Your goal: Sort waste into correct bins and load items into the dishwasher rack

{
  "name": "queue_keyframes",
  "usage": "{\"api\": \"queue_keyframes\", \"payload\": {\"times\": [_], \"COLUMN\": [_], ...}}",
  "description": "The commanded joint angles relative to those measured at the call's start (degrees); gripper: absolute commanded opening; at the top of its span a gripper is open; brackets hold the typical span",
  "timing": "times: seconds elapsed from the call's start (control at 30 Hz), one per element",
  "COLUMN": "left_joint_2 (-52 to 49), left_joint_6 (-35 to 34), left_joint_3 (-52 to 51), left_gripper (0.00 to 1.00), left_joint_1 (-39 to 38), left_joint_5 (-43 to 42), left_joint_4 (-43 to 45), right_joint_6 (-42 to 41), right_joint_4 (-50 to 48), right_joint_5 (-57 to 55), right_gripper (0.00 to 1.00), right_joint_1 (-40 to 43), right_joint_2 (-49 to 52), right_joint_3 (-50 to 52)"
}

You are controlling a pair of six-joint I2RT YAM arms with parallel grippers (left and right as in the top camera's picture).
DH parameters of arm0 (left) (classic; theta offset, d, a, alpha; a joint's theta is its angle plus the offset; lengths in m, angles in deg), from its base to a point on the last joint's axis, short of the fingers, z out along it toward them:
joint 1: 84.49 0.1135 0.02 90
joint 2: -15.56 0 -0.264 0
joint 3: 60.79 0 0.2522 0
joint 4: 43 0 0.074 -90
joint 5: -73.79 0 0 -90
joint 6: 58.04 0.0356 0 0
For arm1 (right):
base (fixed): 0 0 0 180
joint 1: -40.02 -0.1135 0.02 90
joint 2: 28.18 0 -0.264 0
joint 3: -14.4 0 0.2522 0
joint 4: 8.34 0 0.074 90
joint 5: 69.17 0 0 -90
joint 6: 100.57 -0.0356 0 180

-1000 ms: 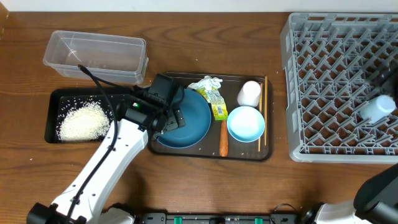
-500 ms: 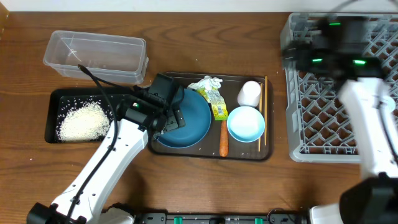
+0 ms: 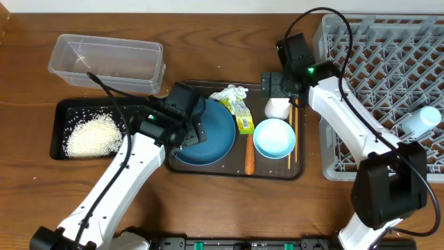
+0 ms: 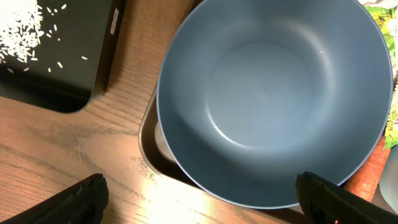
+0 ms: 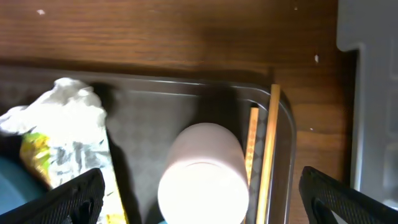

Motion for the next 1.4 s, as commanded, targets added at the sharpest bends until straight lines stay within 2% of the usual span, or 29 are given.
{"api": "queue_keyframes", "payload": {"times": [0.0, 0.37, 0.53, 0.63, 0.8, 1.1, 1.27, 1.37], "left_joint_2": [0.00, 0.00, 0.00, 0.00, 0.00, 0.00, 0.00, 0.00], "left_joint_6": [-0.11, -0.11, -0.11, -0.11, -0.11, -0.11, -0.11, -0.11], "left_joint_3": [0.83, 0.83, 0.81, 0.83, 0.81, 0.83, 0.83, 0.81], "left_gripper": [0.99, 0.99, 0.99, 0.99, 0.99, 0.99, 0.99, 0.99], "left_joint_1": [0.24, 0.24, 0.24, 0.24, 0.24, 0.24, 0.24, 0.24], "left_joint_5": [0.52, 0.52, 0.52, 0.52, 0.52, 0.52, 0.52, 0.52], "left_joint_4": [-0.24, -0.26, -0.26, -0.24, -0.26, -0.26, -0.26, -0.26], "right_joint_6": [-2.89, -2.91, -2.91, -2.91, -3.19, -2.80, -1.51, -1.03], "right_joint_4": [0.02, 0.74, 1.09, 2.05, 3.06, 5.07, 6.36, 7.37], "right_joint_5": [-0.63, 2.25, 2.27, 2.25, 2.25, -2.08, -2.29, -6.16], "right_gripper": [0.99, 0.96, 0.75, 0.72, 0.60, 0.61, 0.61, 0.61], "right_joint_1": [-0.04, -0.09, 0.02, 0.02, 0.07, 1.92, 7.39, 13.33], "right_joint_2": [1.99, 8.15, 8.02, 8.00, 7.08, -2.49, -10.21, -14.53], "right_joint_3": [-0.55, -0.55, -0.68, -0.68, -0.74, -3.87, -8.61, -11.08]}}
